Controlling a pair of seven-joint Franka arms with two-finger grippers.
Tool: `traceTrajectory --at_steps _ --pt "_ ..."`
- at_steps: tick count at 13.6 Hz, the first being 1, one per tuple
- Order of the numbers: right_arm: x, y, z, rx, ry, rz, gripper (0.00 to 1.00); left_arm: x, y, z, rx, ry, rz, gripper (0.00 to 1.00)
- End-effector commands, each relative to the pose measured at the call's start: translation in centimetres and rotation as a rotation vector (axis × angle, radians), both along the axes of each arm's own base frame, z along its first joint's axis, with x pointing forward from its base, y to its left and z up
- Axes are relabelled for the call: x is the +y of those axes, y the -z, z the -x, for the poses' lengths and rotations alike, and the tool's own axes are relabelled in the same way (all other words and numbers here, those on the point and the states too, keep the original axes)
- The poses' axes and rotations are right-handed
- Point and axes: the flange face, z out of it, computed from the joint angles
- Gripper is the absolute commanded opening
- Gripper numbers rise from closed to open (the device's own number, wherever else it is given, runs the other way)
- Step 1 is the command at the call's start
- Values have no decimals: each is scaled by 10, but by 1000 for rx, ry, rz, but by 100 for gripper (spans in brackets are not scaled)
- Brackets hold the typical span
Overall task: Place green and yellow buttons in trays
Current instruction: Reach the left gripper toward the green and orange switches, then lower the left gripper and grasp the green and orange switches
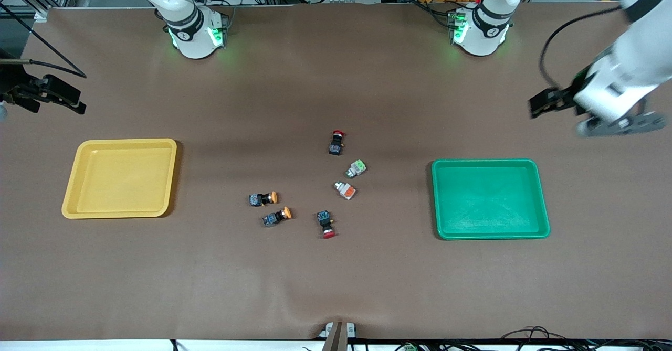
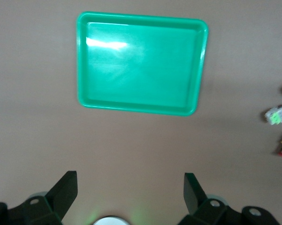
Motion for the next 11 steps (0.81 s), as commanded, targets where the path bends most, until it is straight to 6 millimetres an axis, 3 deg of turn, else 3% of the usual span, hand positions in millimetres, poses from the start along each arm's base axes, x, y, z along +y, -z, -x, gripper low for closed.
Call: traceTrajectory --at_steps 1,5,7,9,11 --pt "-3 0 2 3 -4 -16 100 -69 51 -15 35 -81 3 100" --pt "-3 0 2 1 -4 -16 100 -168 134 -18 50 -260 2 100" --pt "-3 0 2 1 -4 -16 100 -197 167 -19 40 -327 6 100" --pt "-4 0 2 3 -3 -16 100 -237 202 -5 52 -316 -7 100" --pt "-5 0 2 3 2 -16 100 -272 223 -6 22 -363 -34 100"
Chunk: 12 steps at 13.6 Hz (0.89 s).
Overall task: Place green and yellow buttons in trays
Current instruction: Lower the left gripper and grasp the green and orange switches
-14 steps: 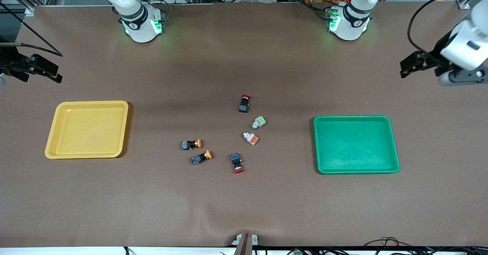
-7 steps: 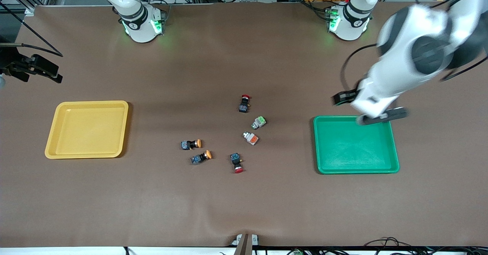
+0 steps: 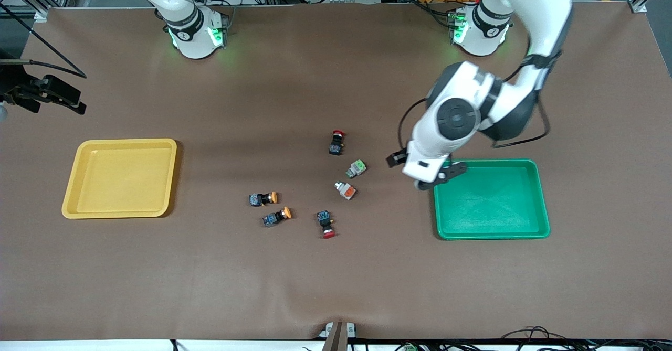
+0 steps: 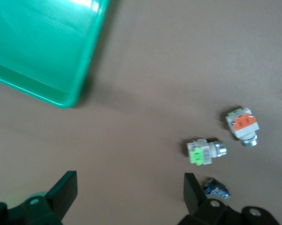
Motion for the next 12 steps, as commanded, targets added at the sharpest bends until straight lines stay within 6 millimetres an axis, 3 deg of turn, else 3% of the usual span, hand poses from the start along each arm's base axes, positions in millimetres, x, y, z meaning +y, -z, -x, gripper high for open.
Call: traceTrajectory --at_steps 1,2,5,12 --pt "-4 -1 2 3 -1 -16 100 -46 28 -9 -32 -74 -44 100" --pt "-5 -1 2 0 1 -15 100 -63 42 -8 -31 -83 -52 100" --pt "-5 -1 2 0 1 -17 100 -92 68 -2 -77 -130 -4 100" --pt "-3 -1 1 -6 2 -37 100 -108 116 5 -113 -178 0 100"
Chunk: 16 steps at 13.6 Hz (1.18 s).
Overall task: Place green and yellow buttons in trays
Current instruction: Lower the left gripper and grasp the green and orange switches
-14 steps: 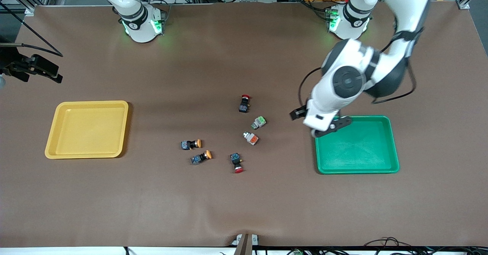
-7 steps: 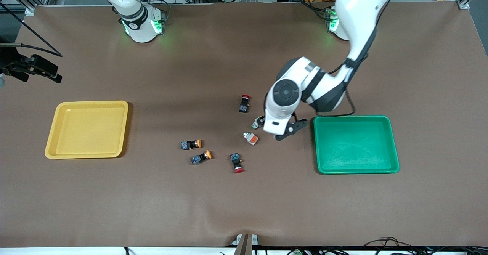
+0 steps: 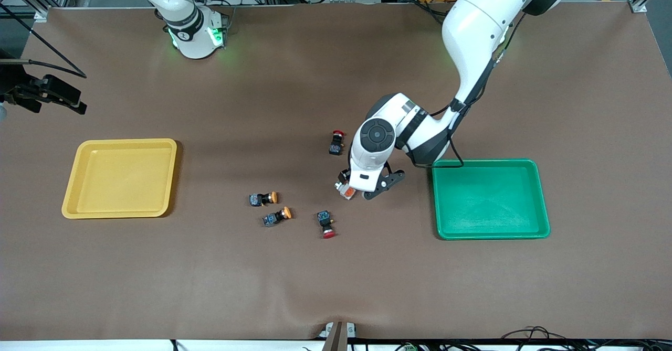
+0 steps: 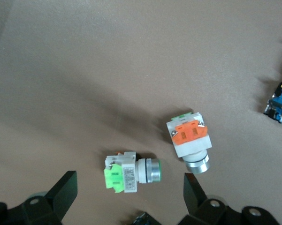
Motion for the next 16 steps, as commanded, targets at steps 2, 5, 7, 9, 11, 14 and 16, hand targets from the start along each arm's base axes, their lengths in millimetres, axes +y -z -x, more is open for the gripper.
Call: traceTrajectory --at_steps 2,5,7,9,11,14,16 --pt "-4 1 0 1 1 -21 100 -11 21 2 -32 -40 -16 100" --pt "-6 1 0 -2 3 -19 100 -13 33 5 -28 -50 -14 100" --pt "-6 0 -1 -6 3 -19 100 -18 35 11 -24 -39 -17 100" --pt "-5 -3 -1 -14 3 -20 100 -15 43 18 -10 -33 -32 100" --pt "-3 -5 -3 -28 -1 -18 100 -13 49 24 2 -28 -43 100" --pt "-5 26 -25 20 -3 -5 100 -16 52 26 4 -22 -43 100" --pt "-7 36 -32 43 -1 -8 100 -18 52 26 -6 -20 -35 100"
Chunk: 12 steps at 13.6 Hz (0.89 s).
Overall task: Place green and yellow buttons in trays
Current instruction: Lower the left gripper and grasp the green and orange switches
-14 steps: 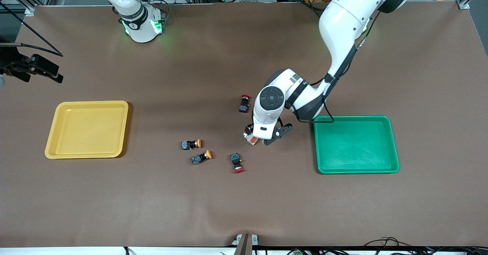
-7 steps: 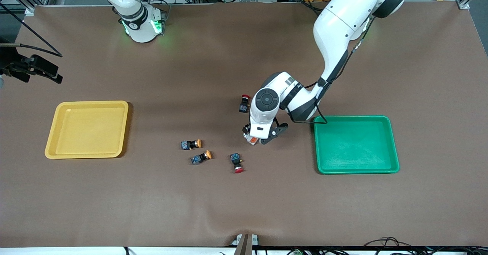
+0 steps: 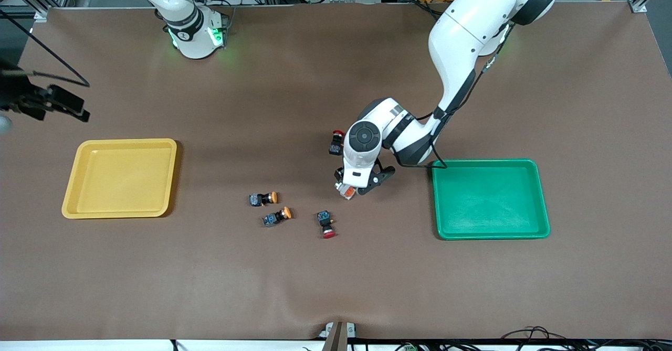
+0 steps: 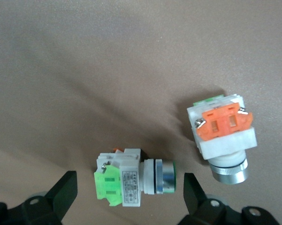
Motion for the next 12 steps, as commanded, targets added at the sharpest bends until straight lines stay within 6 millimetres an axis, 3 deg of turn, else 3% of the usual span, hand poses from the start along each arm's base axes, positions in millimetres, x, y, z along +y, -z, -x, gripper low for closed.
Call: traceTrajectory --at_steps 1,2,3,4,6,8,9,11,12 --pt "-7 16 -16 26 -2 -4 100 -3 0 -1 -36 -4 -8 100" --pt "-8 25 -19 39 0 -5 100 -3 0 0 -35 -4 -9 95" --pt "-6 65 -36 107 -5 -9 100 -3 0 0 -35 -1 -9 67" --pt "-6 80 -42 132 -8 -7 100 -2 0 -1 -35 -3 -9 40" --pt "-9 81 -43 130 -12 24 100 -2 -2 -1 -37 3 -10 0" --pt "-12 85 -45 133 -6 26 100 8 -8 -8 -30 -4 -31 0" --pt "-11 85 -49 109 9 20 100 17 -22 -13 -35 5 -62 0" --pt "-1 83 -55 67 18 21 100 52 -71 -36 -34 5 -113 0" --pt "-2 92 -60 72 78 11 100 73 -94 -47 -37 26 -118 0"
